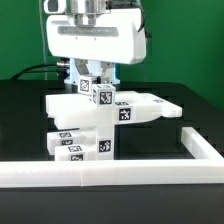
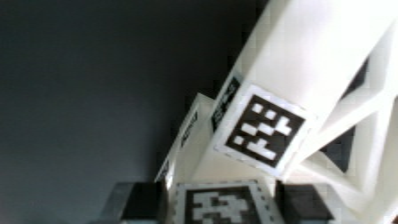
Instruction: Assemble chair
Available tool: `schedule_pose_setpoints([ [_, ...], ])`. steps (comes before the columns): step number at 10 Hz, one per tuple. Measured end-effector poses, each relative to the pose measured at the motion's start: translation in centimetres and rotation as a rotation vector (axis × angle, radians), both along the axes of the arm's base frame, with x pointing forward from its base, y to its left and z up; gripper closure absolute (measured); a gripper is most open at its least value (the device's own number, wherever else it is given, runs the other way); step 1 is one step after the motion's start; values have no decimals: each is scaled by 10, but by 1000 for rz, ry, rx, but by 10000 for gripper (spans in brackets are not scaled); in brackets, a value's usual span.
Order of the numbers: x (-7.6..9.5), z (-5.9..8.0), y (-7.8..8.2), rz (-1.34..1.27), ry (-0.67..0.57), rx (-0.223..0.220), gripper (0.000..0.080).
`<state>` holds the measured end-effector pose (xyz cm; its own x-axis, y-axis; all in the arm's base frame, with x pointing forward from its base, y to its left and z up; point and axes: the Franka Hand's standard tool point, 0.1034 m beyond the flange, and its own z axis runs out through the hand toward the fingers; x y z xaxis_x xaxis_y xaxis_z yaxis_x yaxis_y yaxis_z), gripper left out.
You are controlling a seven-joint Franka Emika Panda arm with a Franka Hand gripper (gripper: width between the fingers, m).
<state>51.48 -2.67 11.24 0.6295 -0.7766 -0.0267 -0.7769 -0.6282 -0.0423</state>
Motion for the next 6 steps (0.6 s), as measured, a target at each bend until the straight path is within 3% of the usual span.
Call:
schedule_pose_setpoints([
  [2,0,0,0,6,1,0,512],
  [3,0,0,0,48,-1,-3,332],
  [4,1,1,0,104,-4,-9,210],
  [6,2,1,-4,300,-15,-14,168],
])
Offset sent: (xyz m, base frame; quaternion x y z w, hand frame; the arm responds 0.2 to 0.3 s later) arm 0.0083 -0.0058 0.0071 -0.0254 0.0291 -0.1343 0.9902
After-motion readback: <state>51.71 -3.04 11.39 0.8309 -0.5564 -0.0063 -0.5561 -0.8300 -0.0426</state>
